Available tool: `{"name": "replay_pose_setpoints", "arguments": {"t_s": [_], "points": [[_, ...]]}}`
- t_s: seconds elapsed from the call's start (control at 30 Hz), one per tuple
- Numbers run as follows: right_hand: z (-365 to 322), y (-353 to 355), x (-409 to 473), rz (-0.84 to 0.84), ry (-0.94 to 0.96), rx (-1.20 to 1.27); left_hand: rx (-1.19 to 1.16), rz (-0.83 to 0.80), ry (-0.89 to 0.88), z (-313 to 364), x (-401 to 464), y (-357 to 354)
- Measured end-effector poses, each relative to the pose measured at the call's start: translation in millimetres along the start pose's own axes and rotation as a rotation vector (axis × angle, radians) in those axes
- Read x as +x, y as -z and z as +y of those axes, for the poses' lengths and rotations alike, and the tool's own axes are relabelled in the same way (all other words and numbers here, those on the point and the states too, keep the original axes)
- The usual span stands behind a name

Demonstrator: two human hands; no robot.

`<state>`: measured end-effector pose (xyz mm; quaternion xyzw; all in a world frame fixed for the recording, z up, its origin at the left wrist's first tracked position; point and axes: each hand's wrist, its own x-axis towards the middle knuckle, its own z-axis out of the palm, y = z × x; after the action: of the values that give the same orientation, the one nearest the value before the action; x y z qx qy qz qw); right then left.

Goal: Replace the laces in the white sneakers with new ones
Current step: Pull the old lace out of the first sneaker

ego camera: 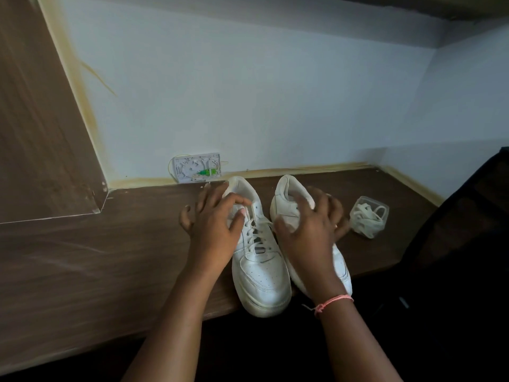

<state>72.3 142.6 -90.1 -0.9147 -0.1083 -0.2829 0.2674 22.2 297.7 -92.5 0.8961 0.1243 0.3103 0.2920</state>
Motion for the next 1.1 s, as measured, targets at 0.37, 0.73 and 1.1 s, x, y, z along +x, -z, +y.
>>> {"name": "replay_pose_setpoints", "arguments": {"t_s": [0.37, 0.73, 1.1], "points": [[-27, -23, -42, -0.206, 0.022, -0.02, 0.295, 0.058, 0.123, 31, -13, -3], [-27, -23, -45, -0.166, -0.028, 0.025, 0.607, -0.268, 0.078, 51, -18, -5], [-20, -22, -40, -0.251, -0.006, 0.004, 0.38, -0.277, 0.225, 47, -12, -23]]}}
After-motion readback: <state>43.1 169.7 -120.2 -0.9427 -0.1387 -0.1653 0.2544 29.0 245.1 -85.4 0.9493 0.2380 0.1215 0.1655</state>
